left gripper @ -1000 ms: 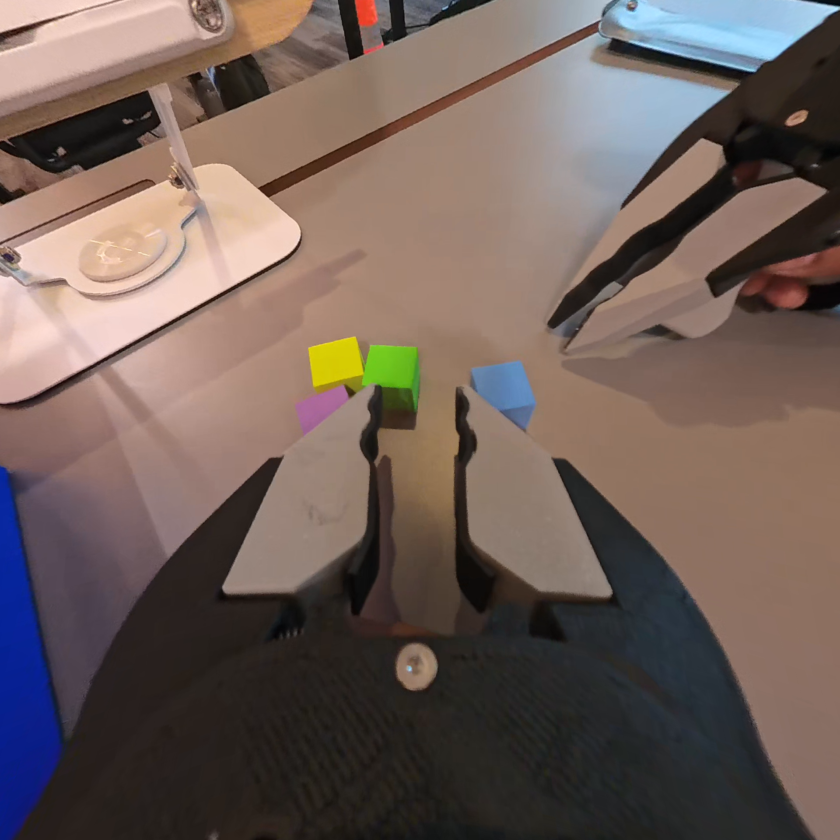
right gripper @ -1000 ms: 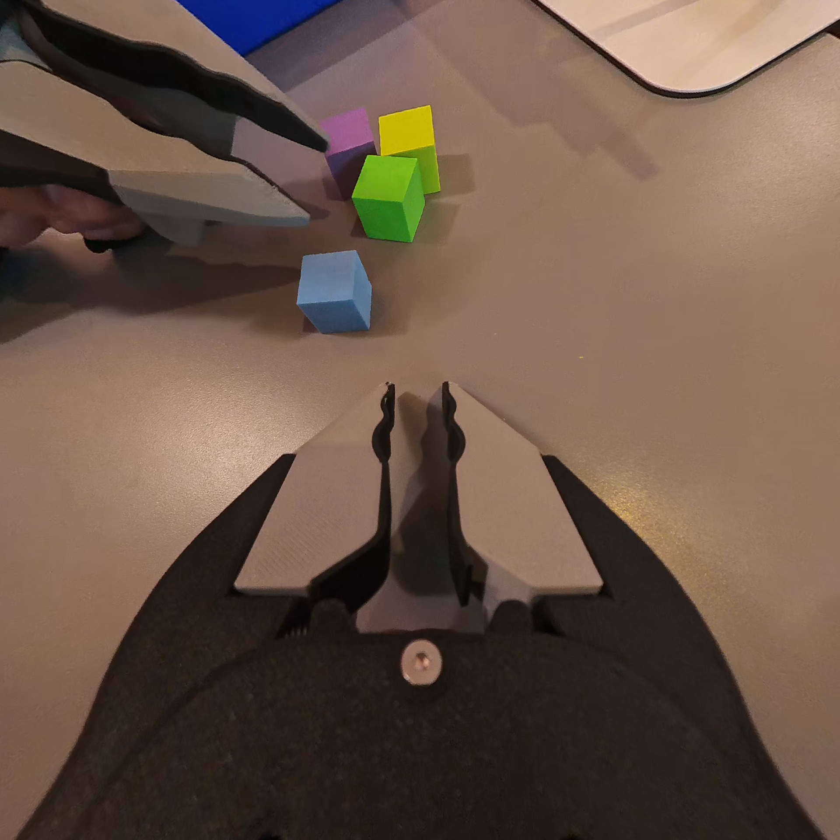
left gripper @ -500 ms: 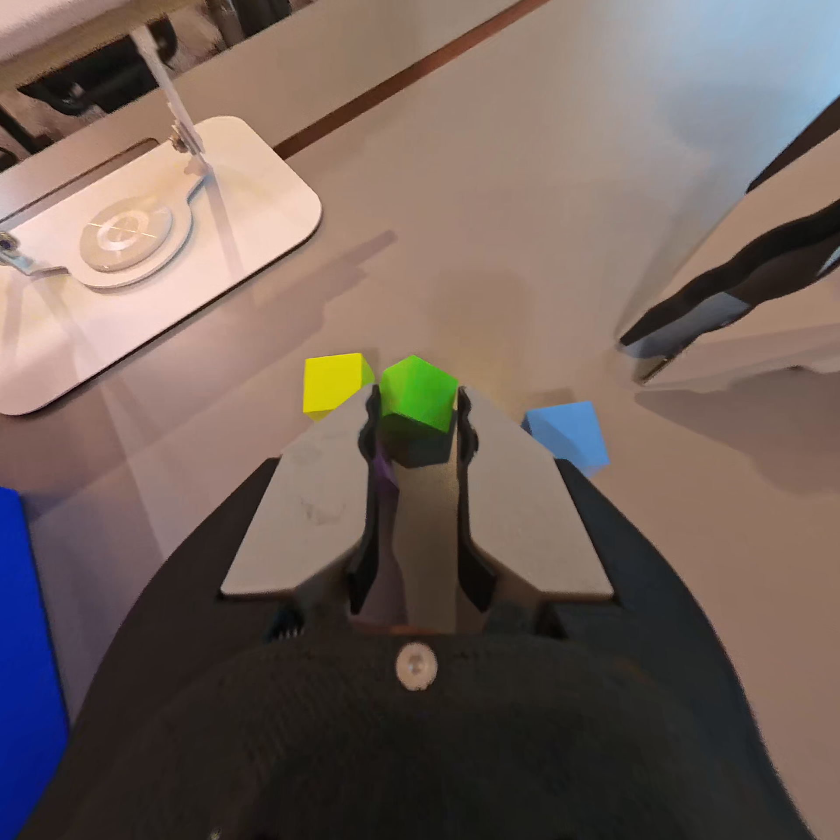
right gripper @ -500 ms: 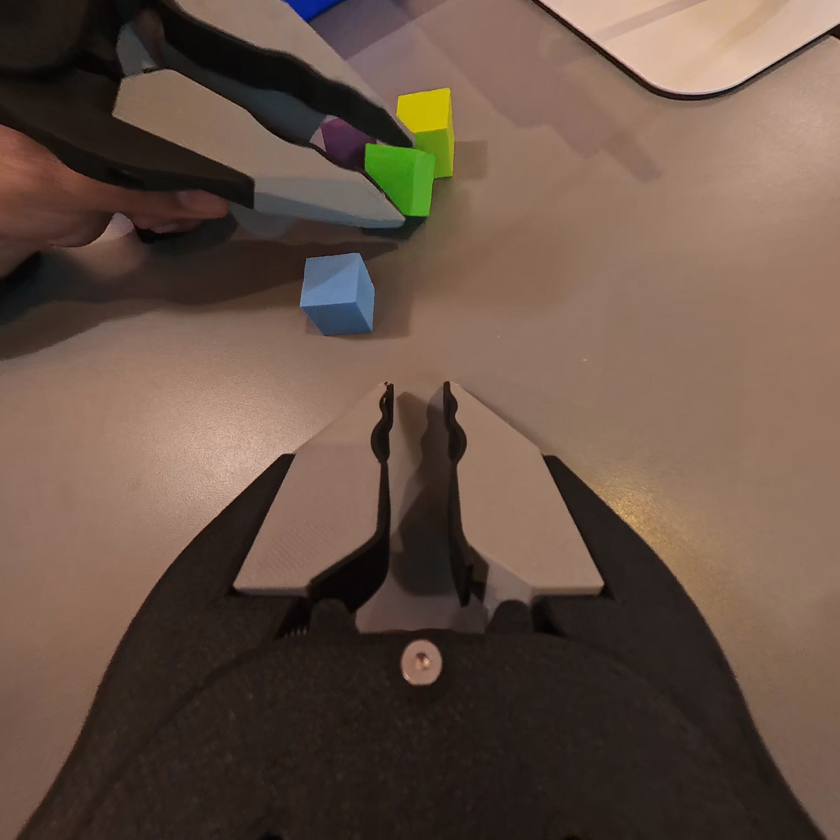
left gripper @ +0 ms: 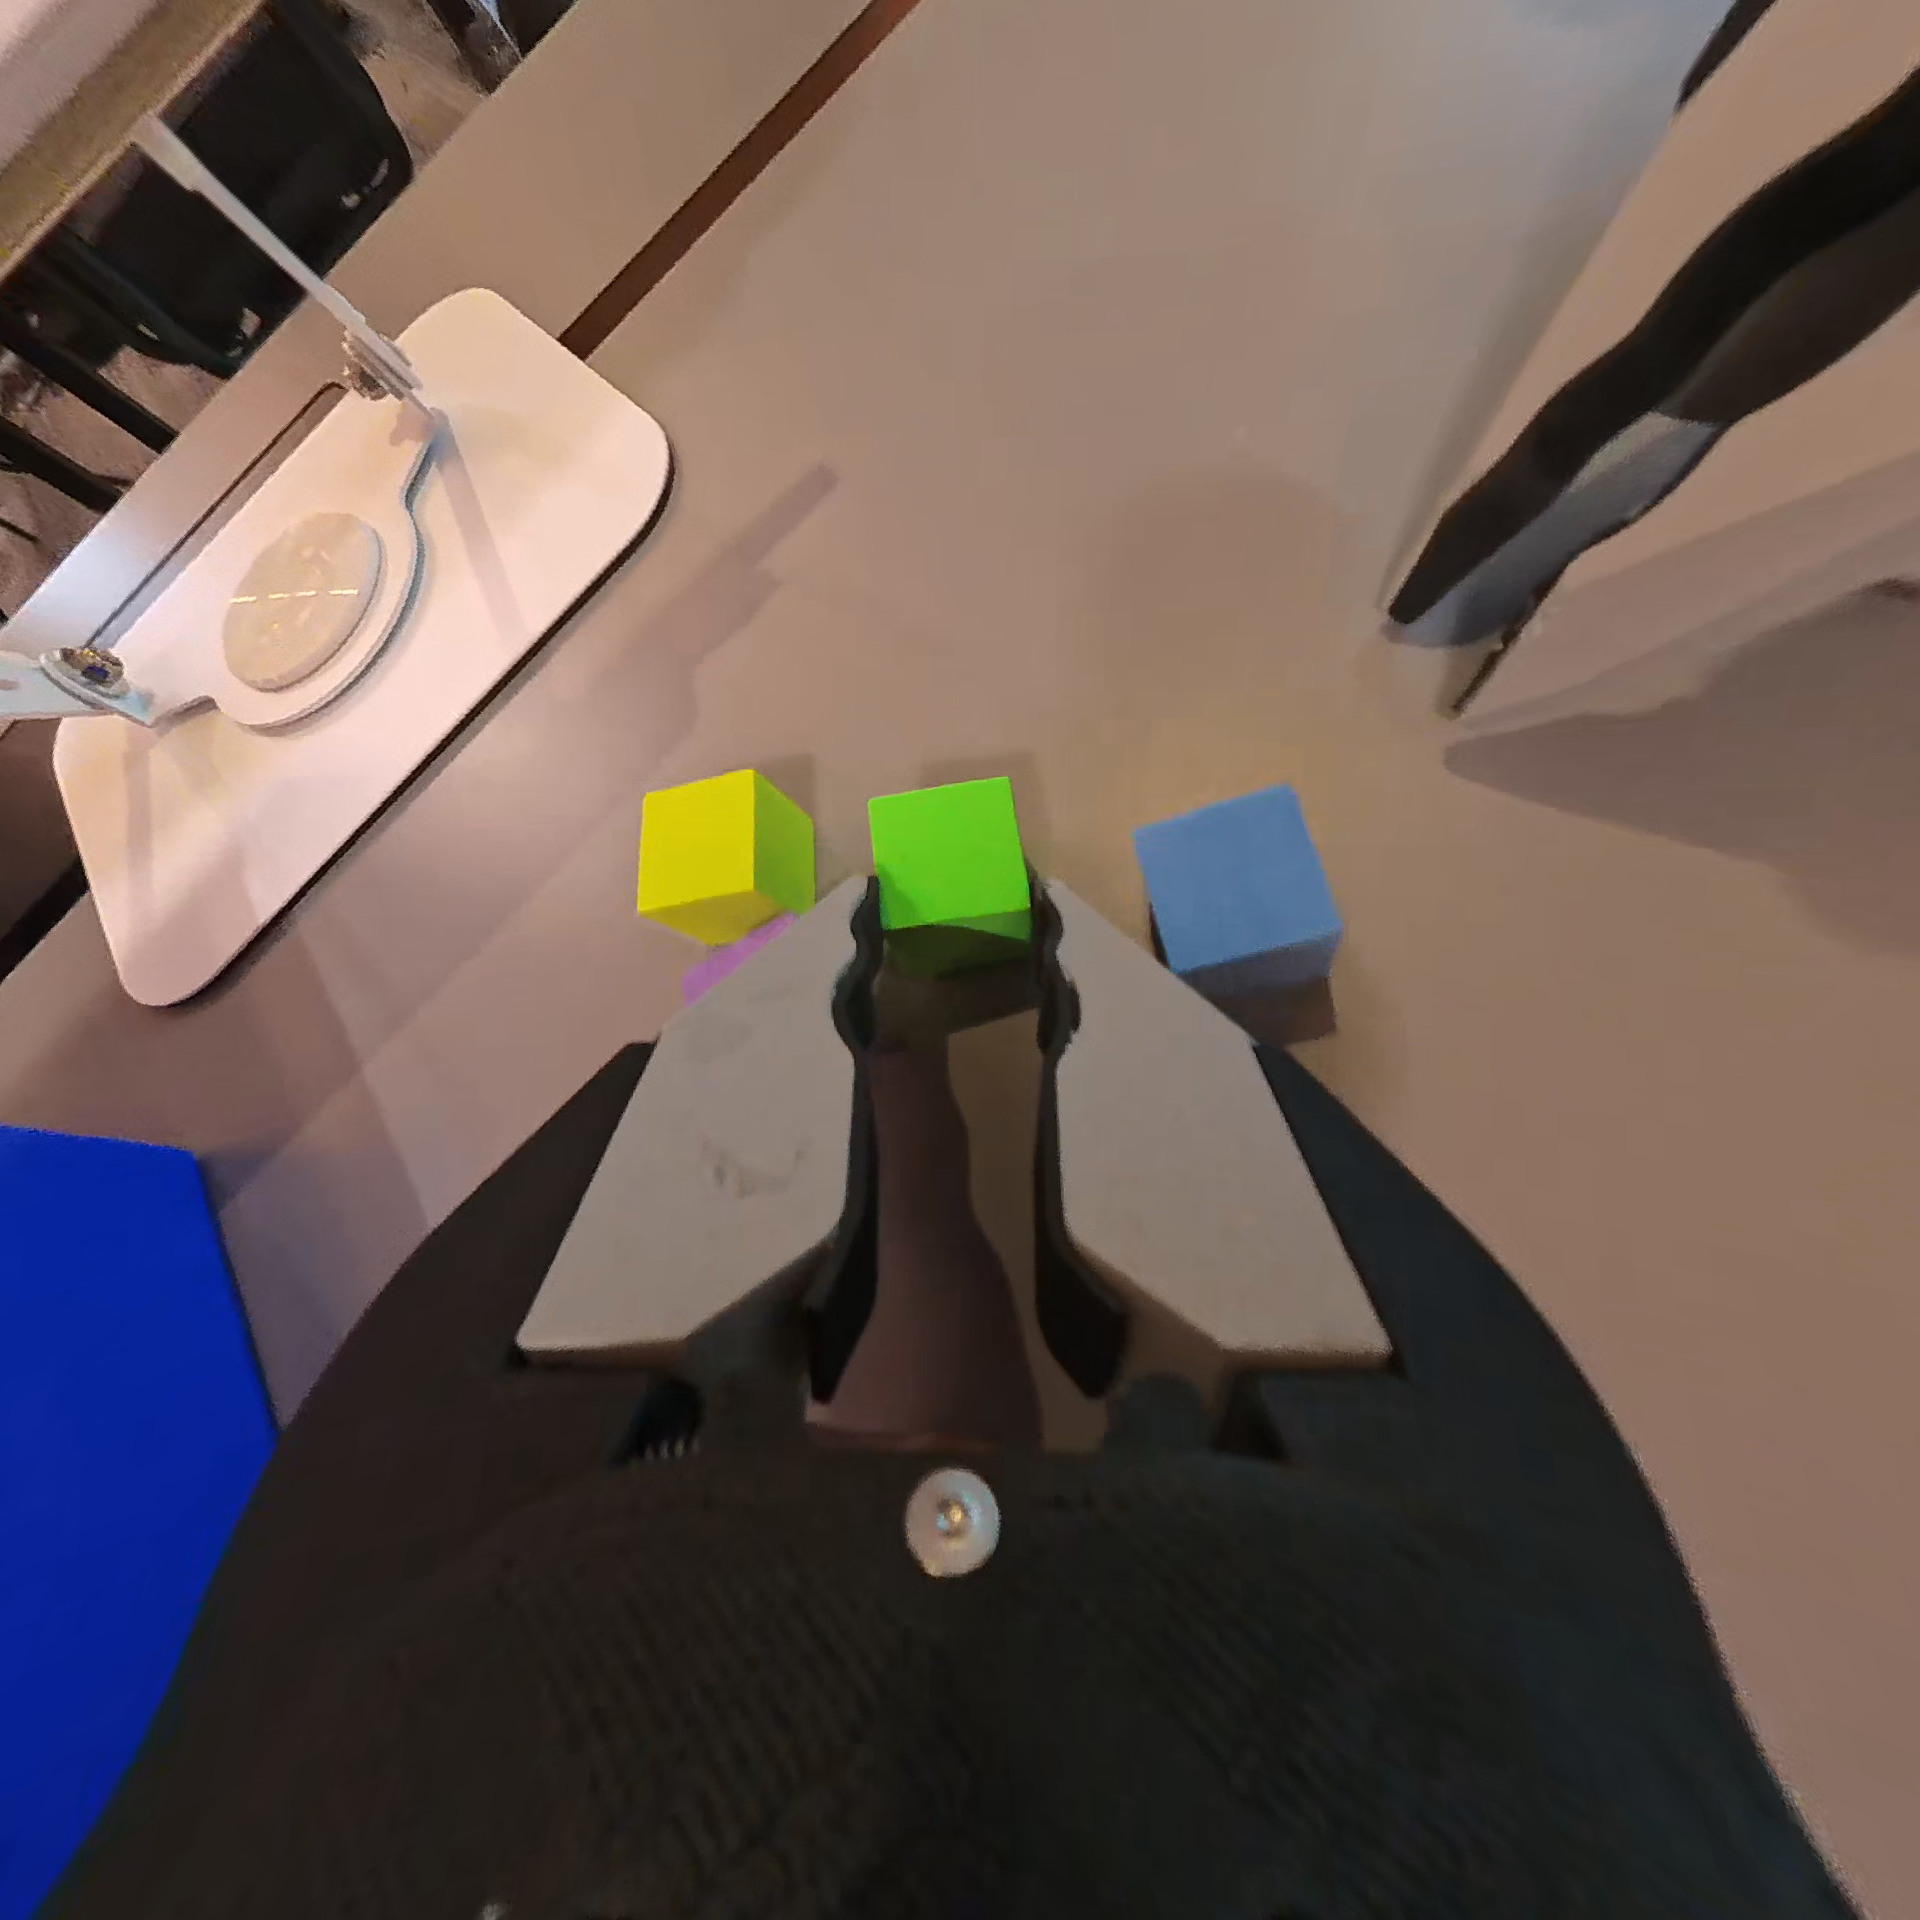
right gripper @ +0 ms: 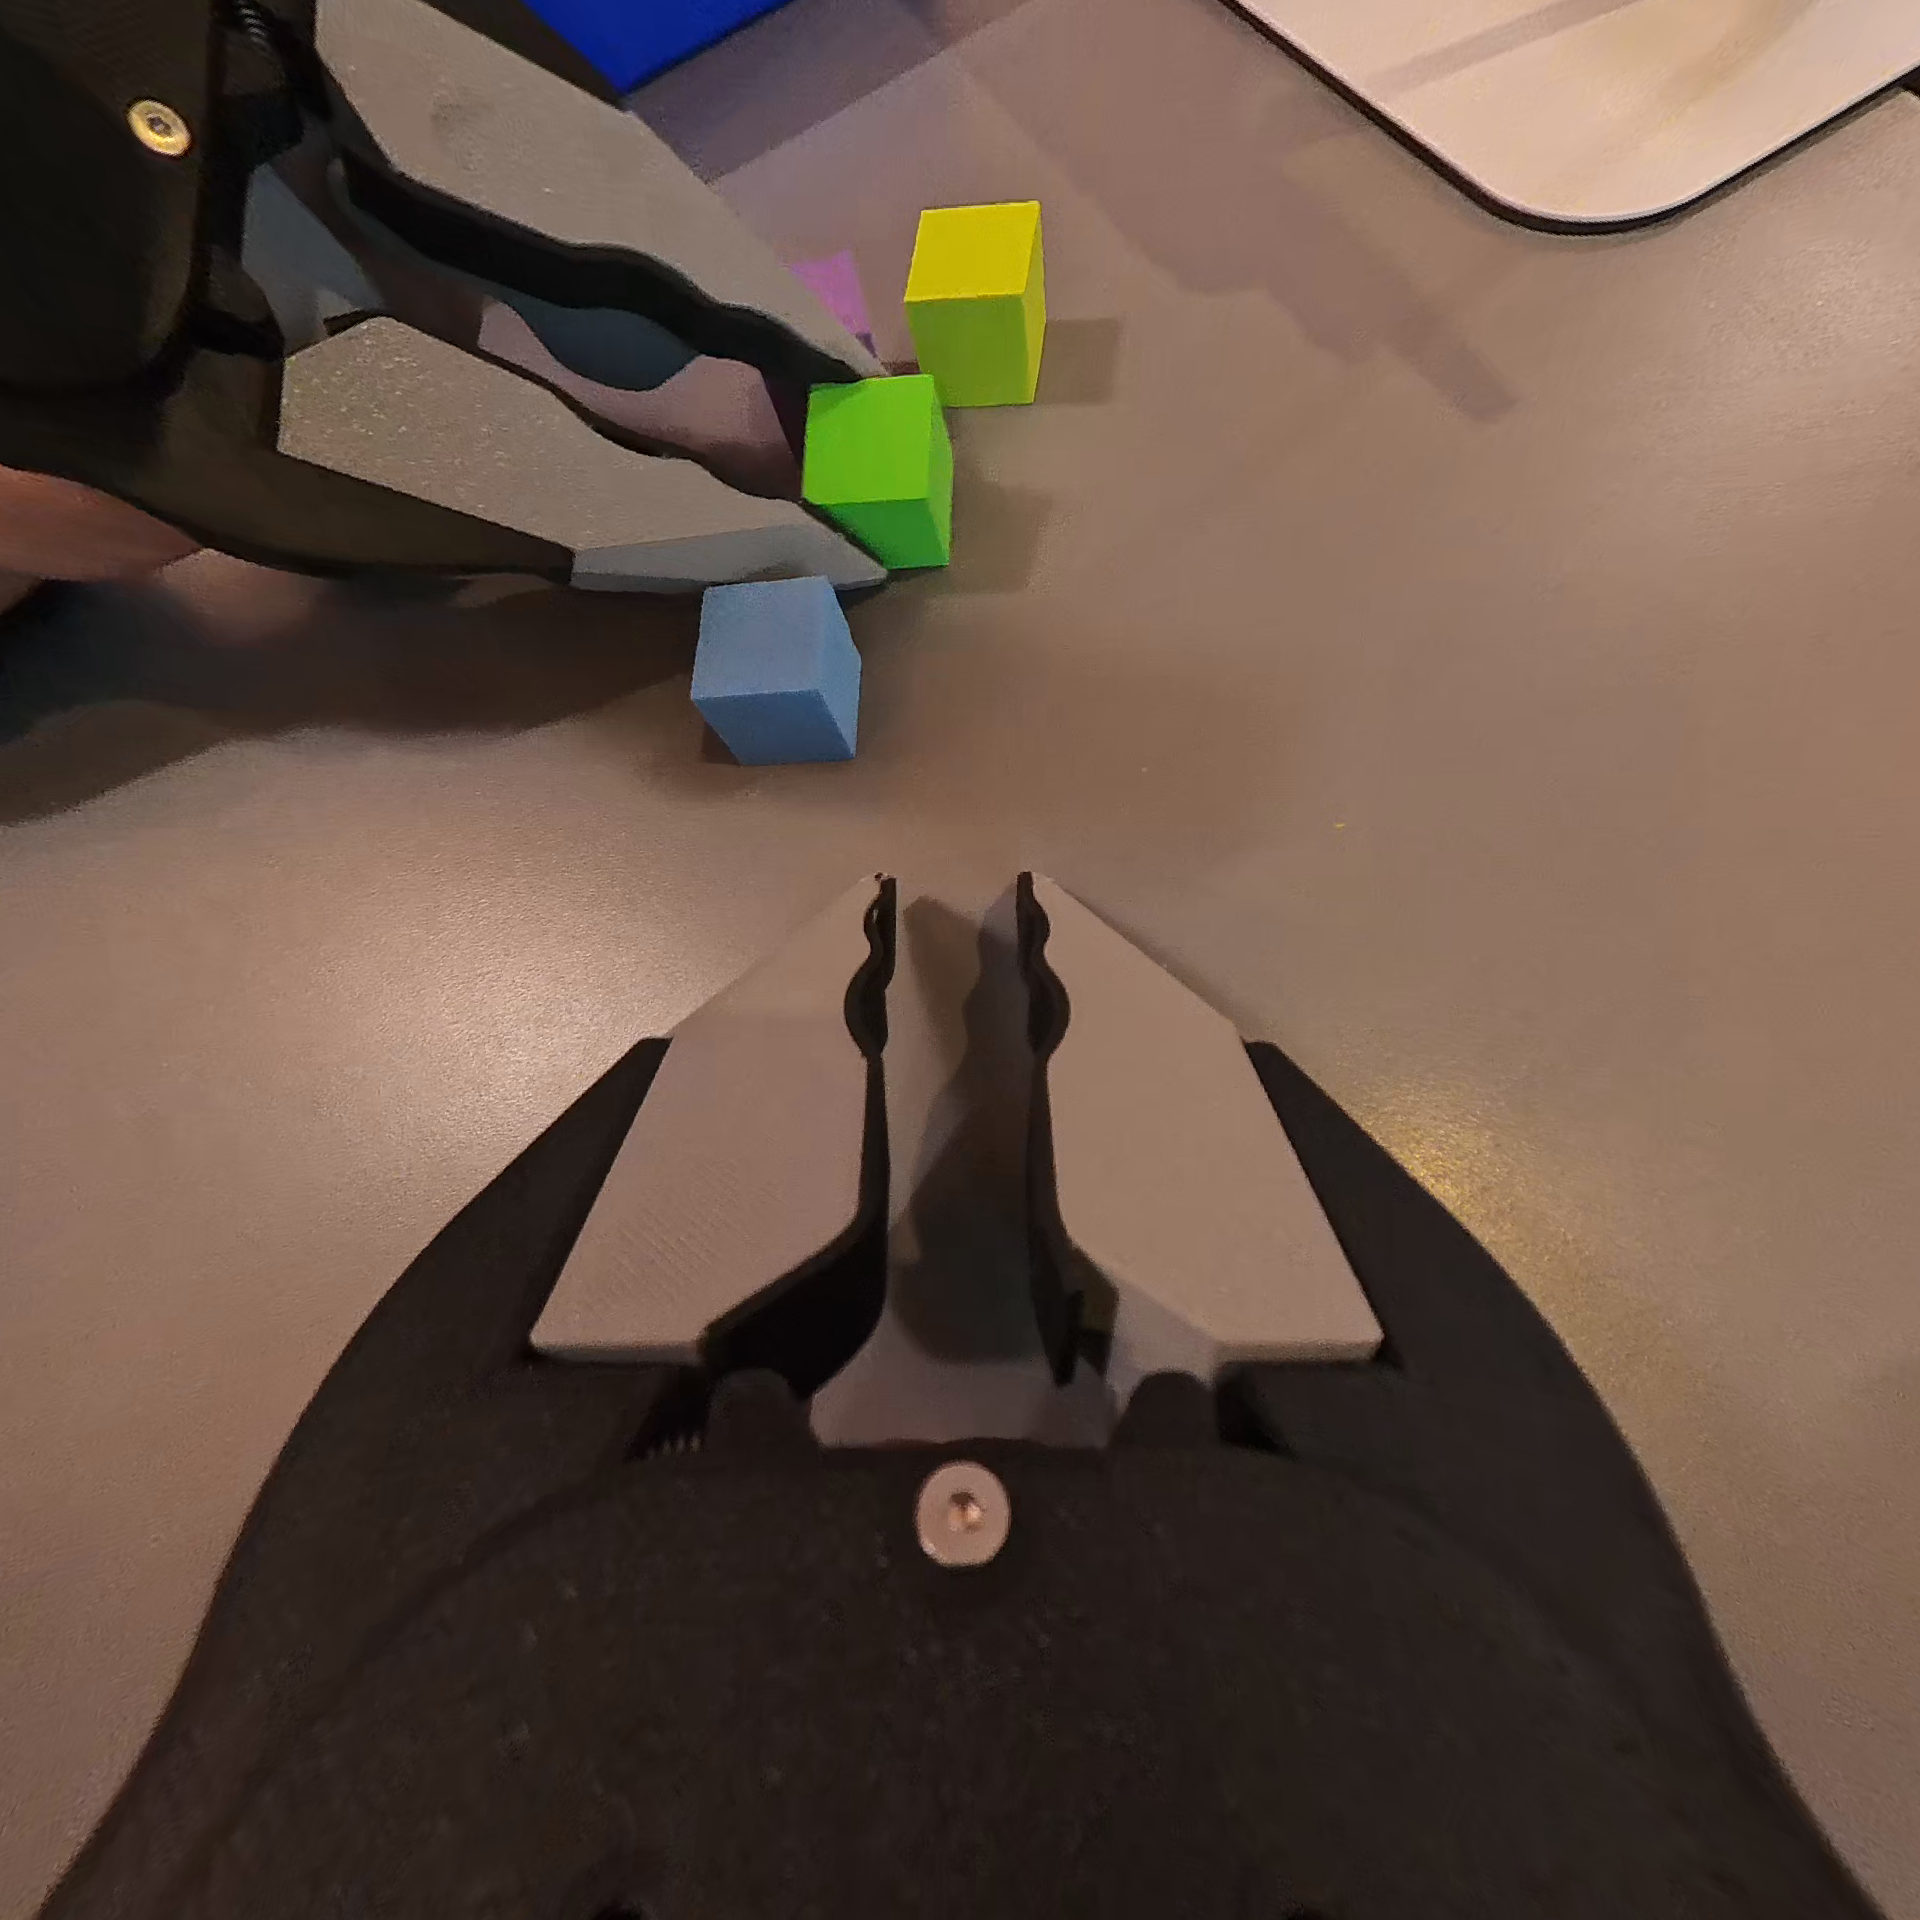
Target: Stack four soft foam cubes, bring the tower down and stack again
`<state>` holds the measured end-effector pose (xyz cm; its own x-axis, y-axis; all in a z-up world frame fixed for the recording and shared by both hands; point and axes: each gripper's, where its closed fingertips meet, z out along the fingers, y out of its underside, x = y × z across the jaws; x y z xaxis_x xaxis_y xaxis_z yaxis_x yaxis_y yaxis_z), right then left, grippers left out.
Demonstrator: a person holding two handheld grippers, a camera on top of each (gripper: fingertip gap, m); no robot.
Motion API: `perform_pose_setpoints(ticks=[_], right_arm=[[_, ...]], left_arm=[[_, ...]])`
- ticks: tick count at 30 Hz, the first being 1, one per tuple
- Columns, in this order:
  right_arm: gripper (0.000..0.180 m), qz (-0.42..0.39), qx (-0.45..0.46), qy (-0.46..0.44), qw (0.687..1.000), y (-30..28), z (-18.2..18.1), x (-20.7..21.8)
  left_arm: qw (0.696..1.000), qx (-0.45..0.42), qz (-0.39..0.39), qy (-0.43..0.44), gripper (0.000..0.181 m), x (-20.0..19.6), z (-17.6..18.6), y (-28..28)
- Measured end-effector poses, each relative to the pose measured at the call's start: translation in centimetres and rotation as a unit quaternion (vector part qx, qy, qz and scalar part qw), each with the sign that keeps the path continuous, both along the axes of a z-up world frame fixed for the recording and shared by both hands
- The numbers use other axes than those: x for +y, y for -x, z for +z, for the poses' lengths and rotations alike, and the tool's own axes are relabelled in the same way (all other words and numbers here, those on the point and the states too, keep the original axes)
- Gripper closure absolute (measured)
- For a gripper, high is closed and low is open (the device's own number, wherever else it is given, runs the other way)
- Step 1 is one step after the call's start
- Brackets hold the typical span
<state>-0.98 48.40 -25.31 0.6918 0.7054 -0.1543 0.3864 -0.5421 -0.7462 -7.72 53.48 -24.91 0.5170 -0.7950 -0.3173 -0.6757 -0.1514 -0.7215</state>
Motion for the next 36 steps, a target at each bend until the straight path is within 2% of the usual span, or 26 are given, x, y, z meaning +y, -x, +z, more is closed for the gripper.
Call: perform_pose_setpoints(ticks=[5, 10, 17, 22, 29, 36], right_arm=[[0.158, 0.002, 0.003, 0.002, 1.0, 0.0, 0.0, 0.0], [0.158, 0.002, -0.001, -0.001, 1.0, 0.0, 0.0, -0.1], [0.158, 0.002, 0.006, 0.005, 1.0, 0.0, 0.0, -0.1], [0.158, 0.001, 0.002, 0.002, 1.0, 0.0, 0.0, 0.0], [0.159, 0.0, 0.003, 0.003, 1.0, 0.0, 0.0, 0.0], [0.159, 0.0, 0.003, 0.002, 1.0, 0.0, 0.0, 0.0]], left_arm=[[0.999, -0.012, -0.034, 0.036, 0.155, -2.1, -0.1, 1.7], [0.989, 0.003, -0.123, 0.079, 0.154, -4.6, 0.0, 2.1], [0.963, 0.02, -0.23, 0.137, 0.155, -8.9, -0.5, 2.3], [0.934, 0.014, -0.33, 0.134, 0.155, -12.7, -0.5, 0.9], [0.929, -0.011, -0.349, 0.123, 0.155, -14.4, -0.5, -2.2], [0.929, -0.012, -0.351, 0.116, 0.155, -14.5, -0.5, -2.5]])
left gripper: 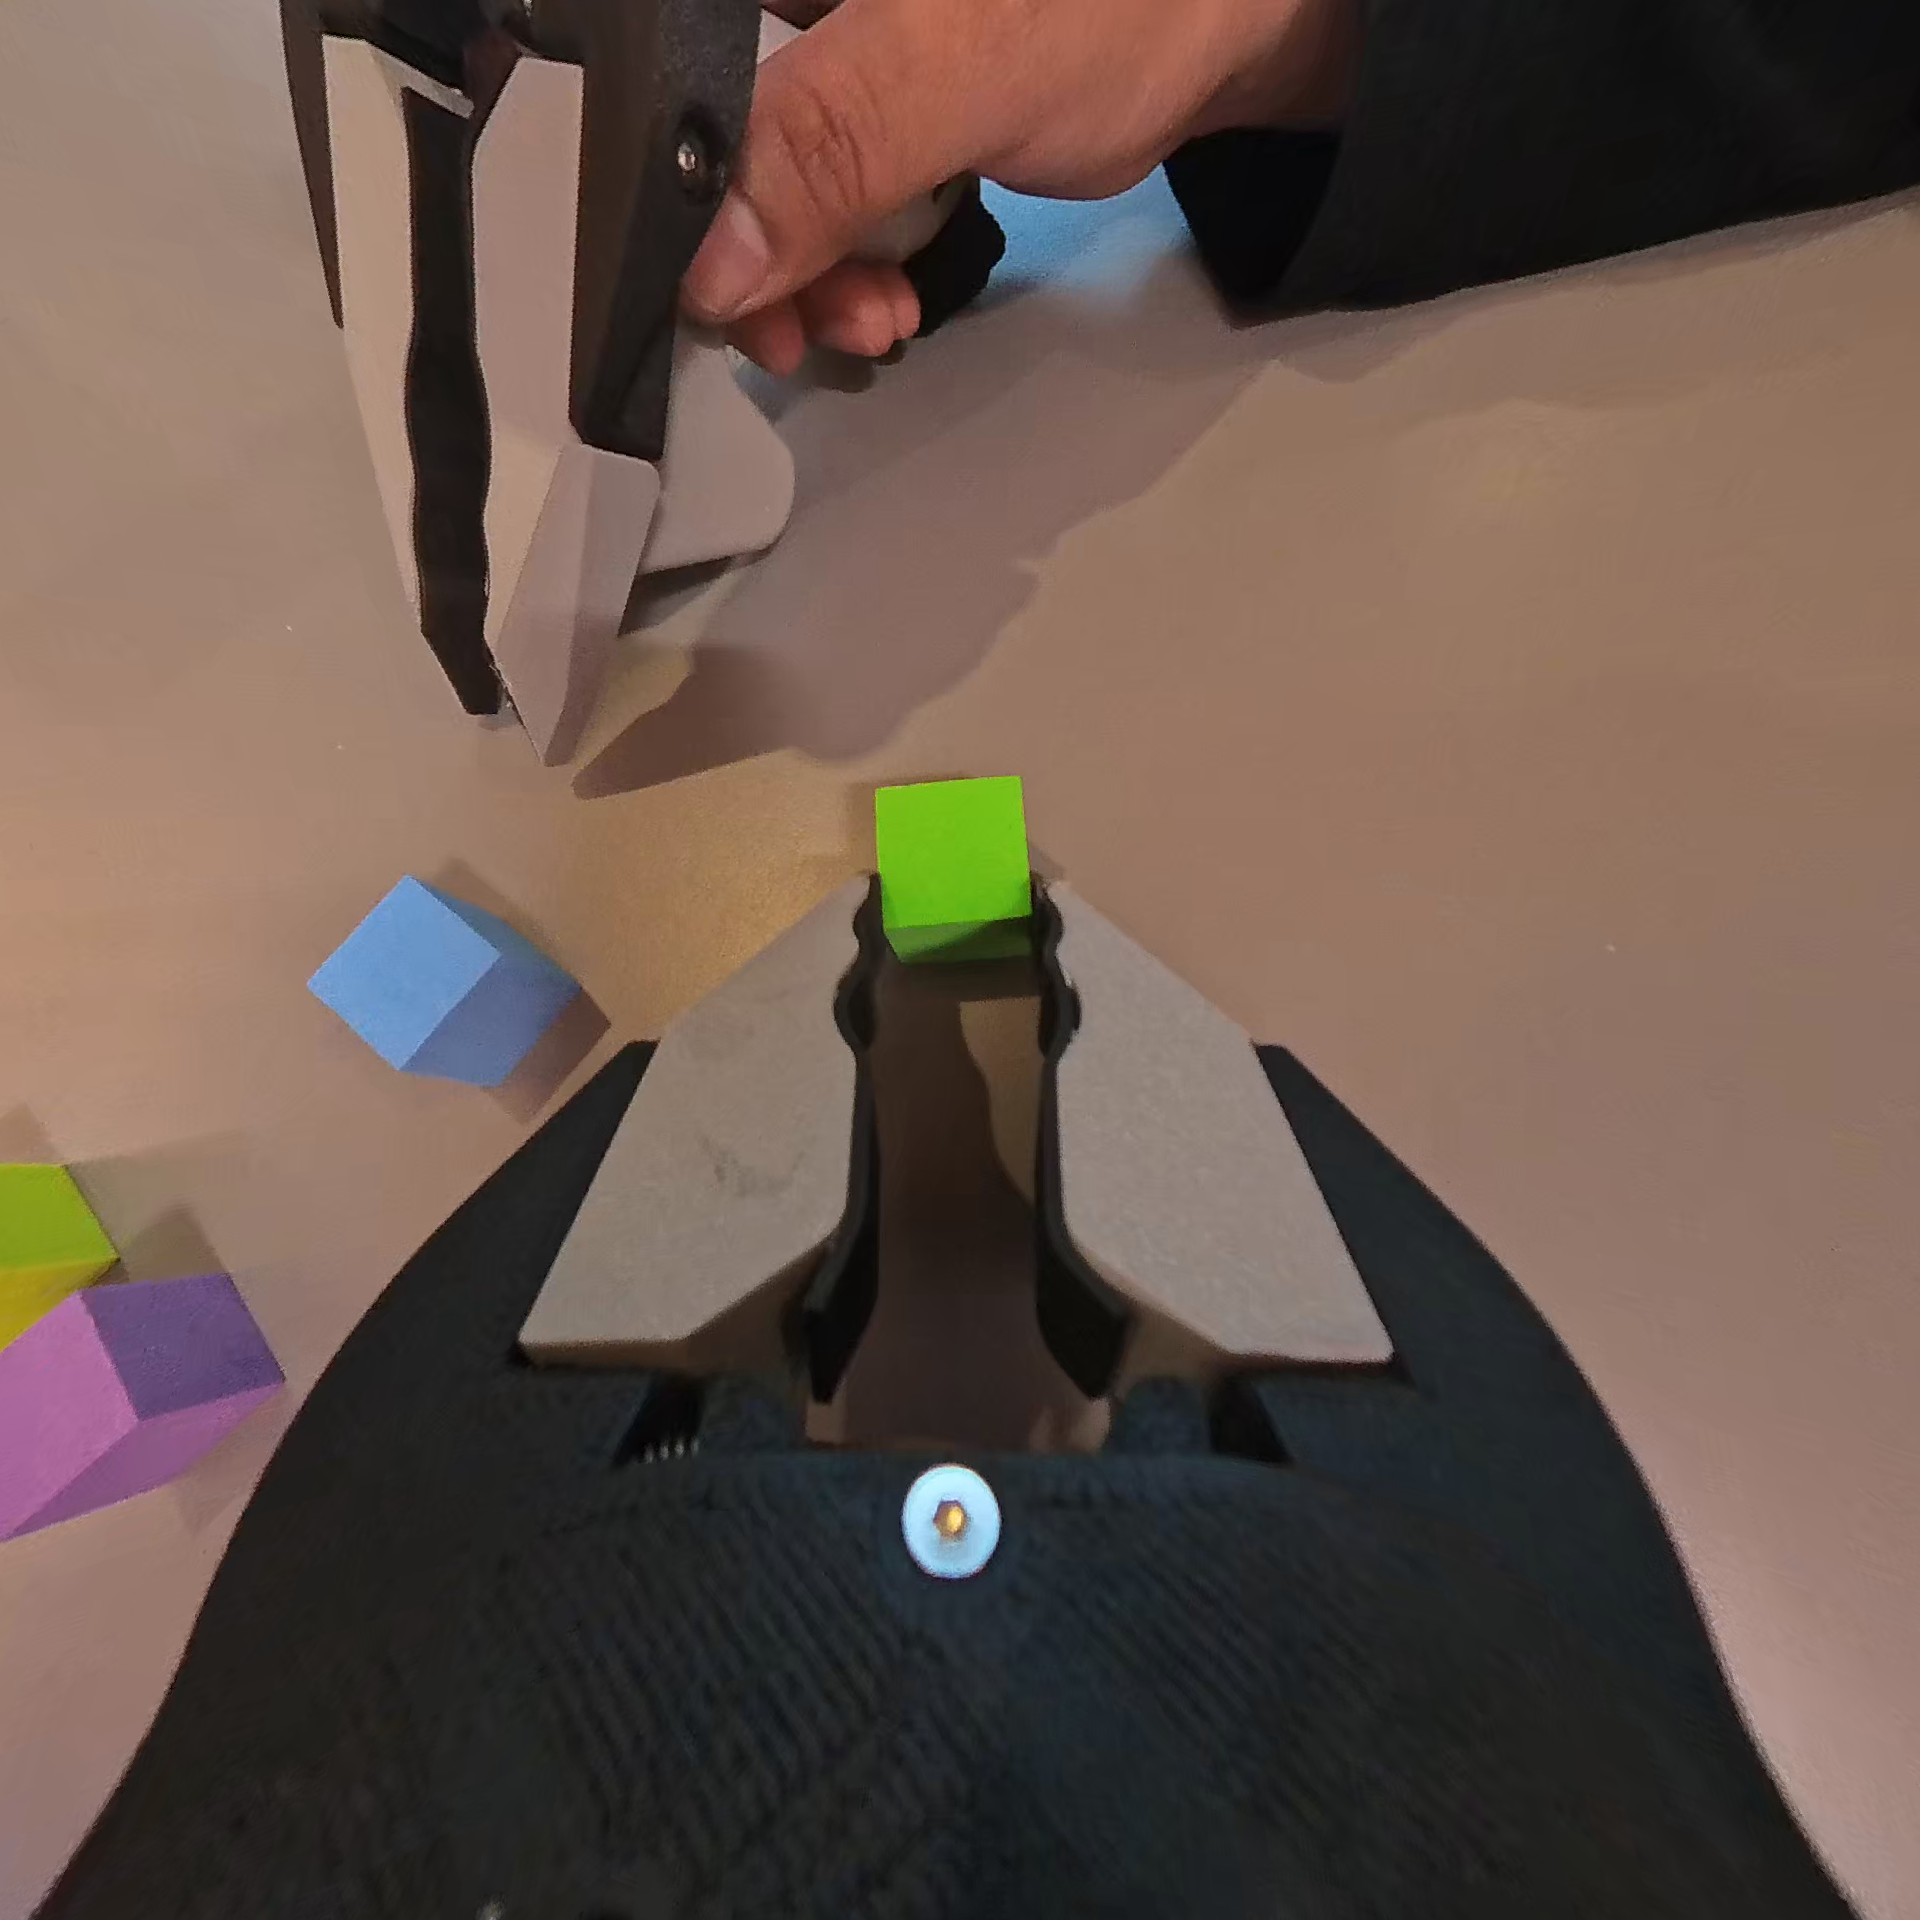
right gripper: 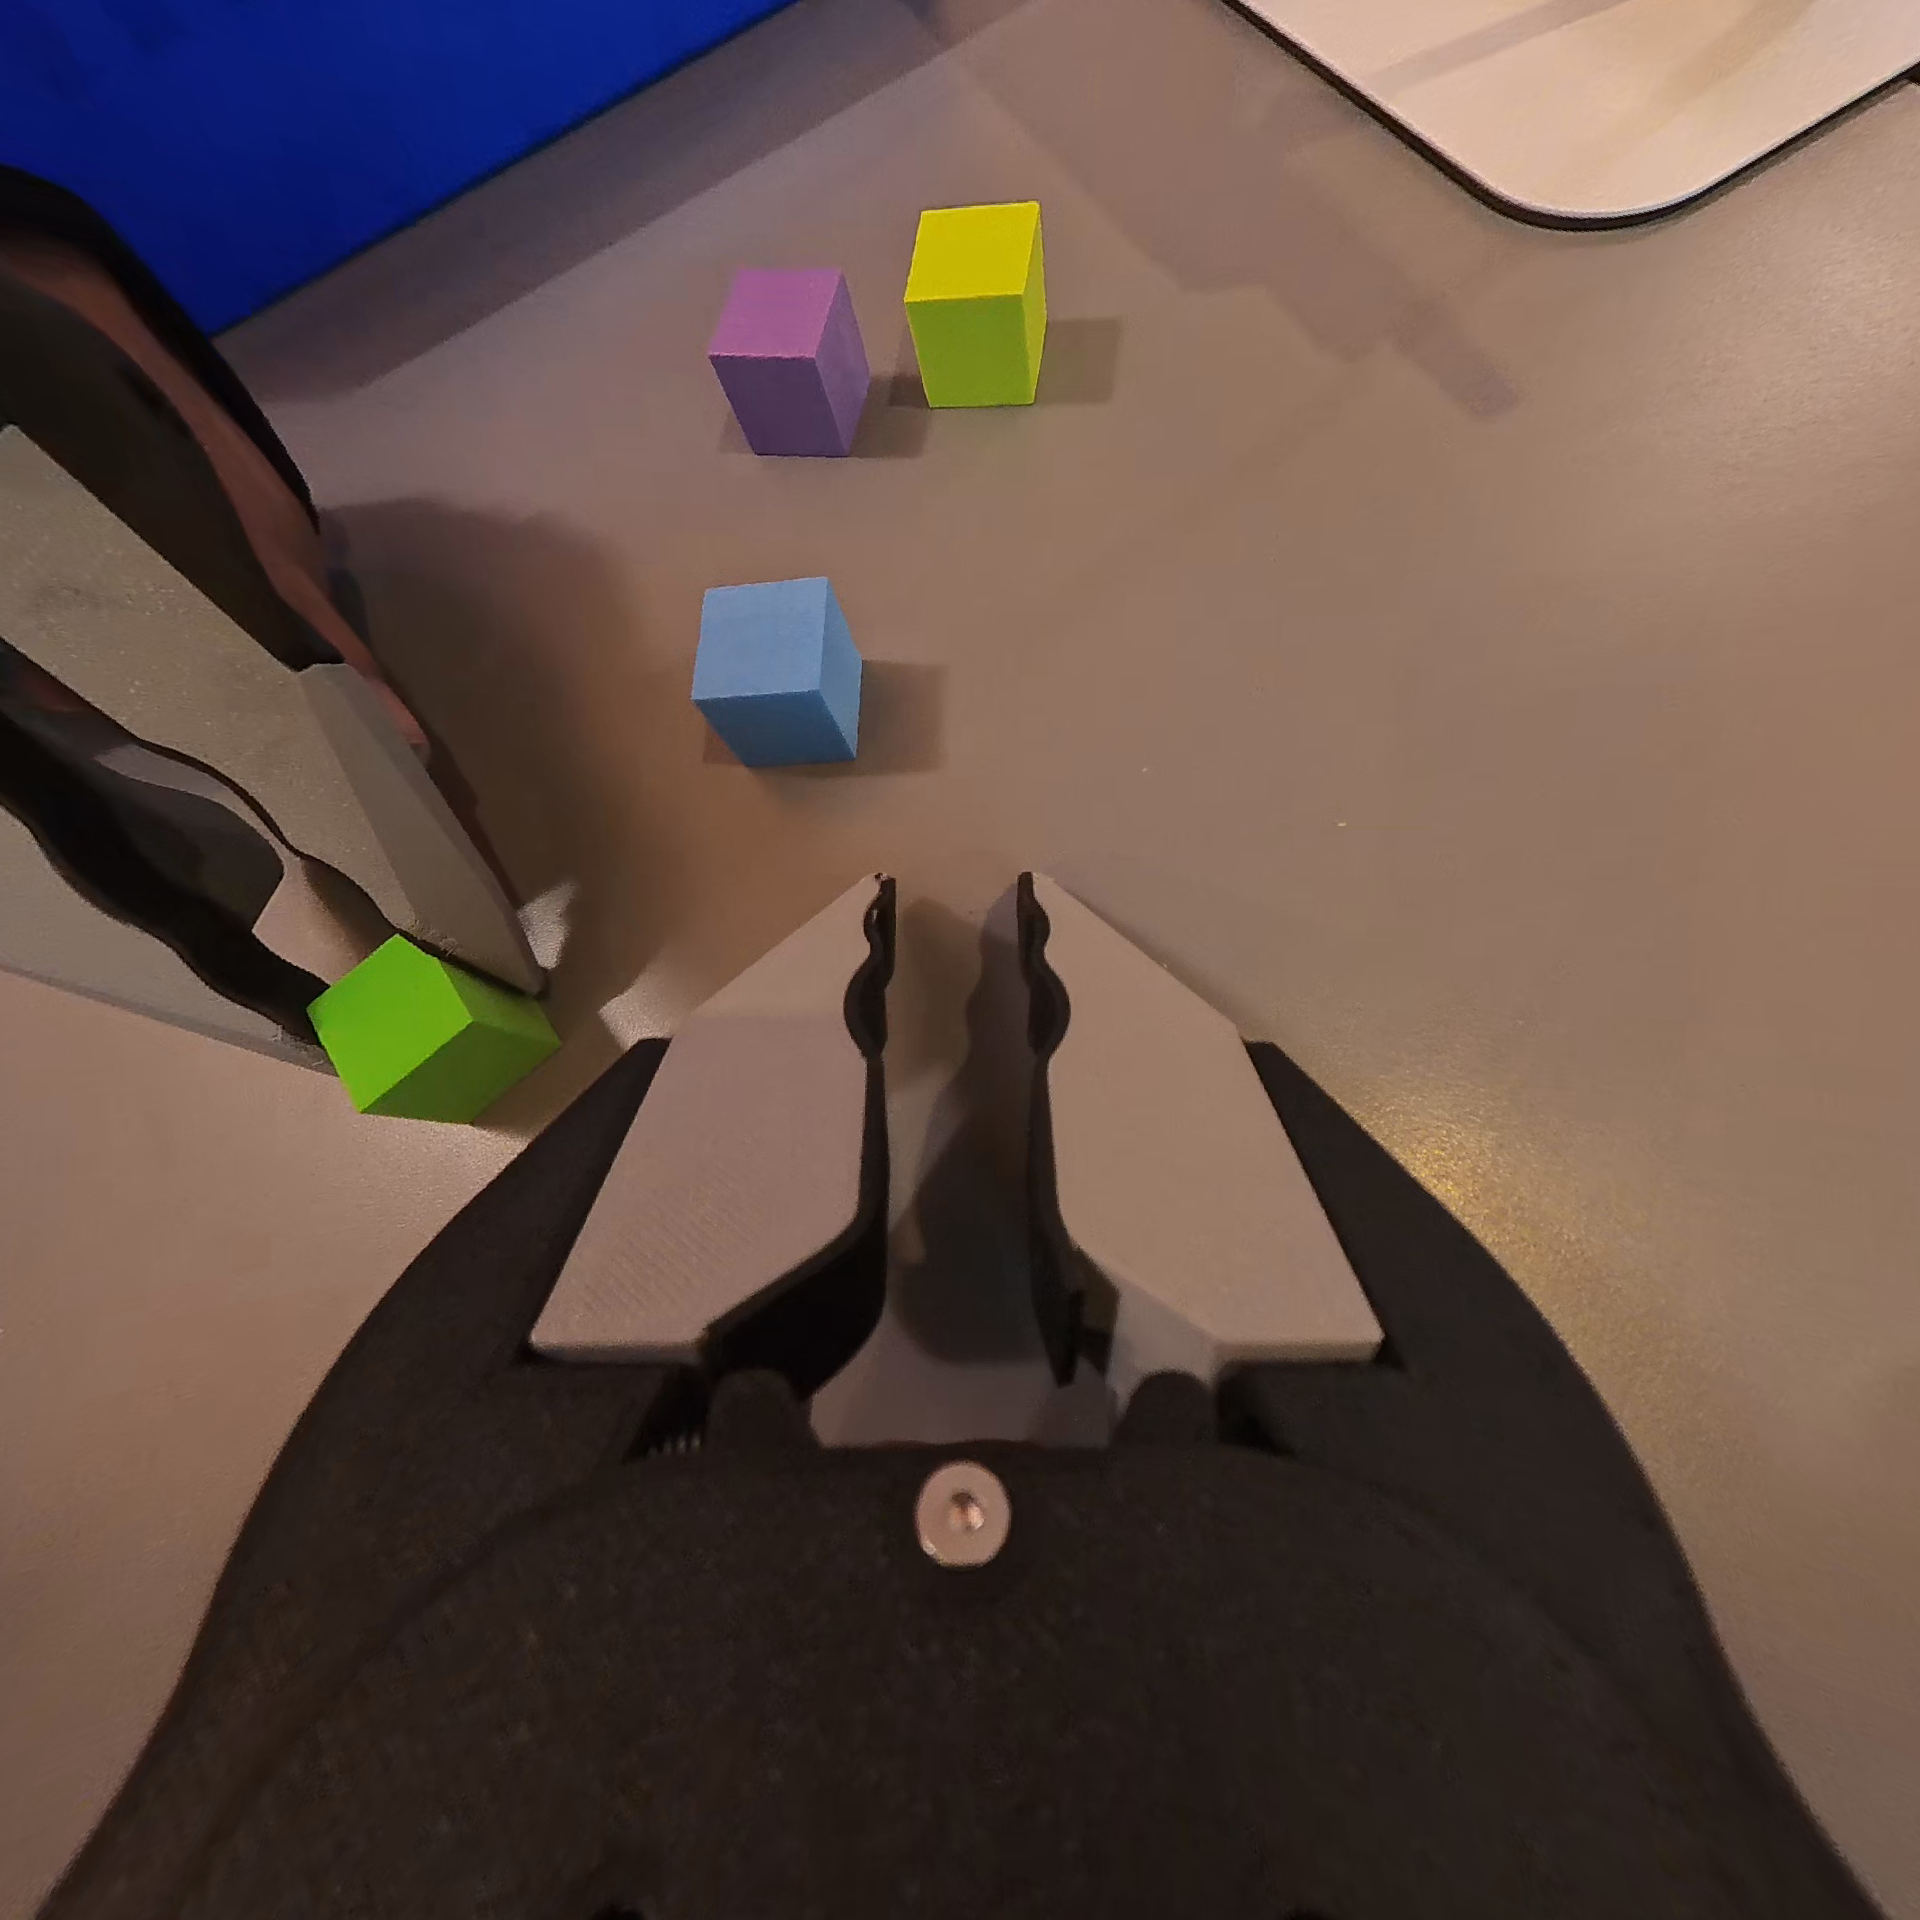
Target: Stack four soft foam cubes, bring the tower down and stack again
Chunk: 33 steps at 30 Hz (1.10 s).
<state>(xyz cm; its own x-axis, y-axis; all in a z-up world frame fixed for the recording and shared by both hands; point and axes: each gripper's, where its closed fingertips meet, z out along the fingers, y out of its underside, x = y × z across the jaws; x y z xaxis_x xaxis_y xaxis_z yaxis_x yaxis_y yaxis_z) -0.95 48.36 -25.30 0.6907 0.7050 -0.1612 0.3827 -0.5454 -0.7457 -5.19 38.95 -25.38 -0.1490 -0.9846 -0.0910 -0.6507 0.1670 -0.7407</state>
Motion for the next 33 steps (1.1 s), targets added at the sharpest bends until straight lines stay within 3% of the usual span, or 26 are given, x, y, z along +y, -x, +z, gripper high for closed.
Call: perform_pose_setpoints(ticks=[33], right_arm=[[0.159, 0.0, -0.004, -0.004, 1.0, 0.0, 0.0, 0.0]], left_arm=[[0.998, -0.01, 0.016, -0.058, 0.154, 1.8, 0.2, -0.6]])
